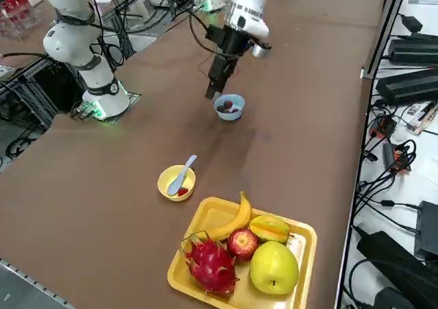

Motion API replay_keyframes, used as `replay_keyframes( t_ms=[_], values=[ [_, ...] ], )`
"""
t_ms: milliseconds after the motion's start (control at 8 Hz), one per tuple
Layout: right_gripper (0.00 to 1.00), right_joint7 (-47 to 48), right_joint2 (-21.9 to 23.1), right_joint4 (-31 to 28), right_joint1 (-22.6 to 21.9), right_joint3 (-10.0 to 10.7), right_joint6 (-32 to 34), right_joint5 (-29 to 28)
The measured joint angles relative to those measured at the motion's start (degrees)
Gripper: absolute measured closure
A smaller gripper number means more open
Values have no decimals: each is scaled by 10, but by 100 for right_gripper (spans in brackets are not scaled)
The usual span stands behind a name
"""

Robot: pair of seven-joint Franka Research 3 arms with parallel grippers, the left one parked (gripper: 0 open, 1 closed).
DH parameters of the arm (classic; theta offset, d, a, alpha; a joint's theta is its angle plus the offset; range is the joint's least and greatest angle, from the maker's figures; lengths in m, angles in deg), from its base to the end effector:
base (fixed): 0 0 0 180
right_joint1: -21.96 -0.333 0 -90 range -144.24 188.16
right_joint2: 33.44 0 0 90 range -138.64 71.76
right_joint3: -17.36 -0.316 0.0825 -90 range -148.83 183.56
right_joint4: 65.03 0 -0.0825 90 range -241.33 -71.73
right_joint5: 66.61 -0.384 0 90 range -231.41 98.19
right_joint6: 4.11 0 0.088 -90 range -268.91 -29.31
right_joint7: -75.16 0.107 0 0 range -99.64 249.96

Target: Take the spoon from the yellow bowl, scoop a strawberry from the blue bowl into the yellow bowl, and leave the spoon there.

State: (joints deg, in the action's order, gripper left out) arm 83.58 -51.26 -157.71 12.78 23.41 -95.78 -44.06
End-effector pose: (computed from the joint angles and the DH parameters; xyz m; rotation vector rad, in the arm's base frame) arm 0.6163 -0.0001 0.4314 2.6648 -0.0200 -0.3810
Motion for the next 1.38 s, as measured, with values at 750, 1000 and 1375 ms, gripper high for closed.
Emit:
replay_keyframes(
  t_ms=[750,1000,1375],
  values=[
    [0,-85,37,143,121,-1,71,-231],
    [0,-85,64,143,140,-23,44,-261],
    [0,-83,130,70,146,-73,3,-259]
  ],
)
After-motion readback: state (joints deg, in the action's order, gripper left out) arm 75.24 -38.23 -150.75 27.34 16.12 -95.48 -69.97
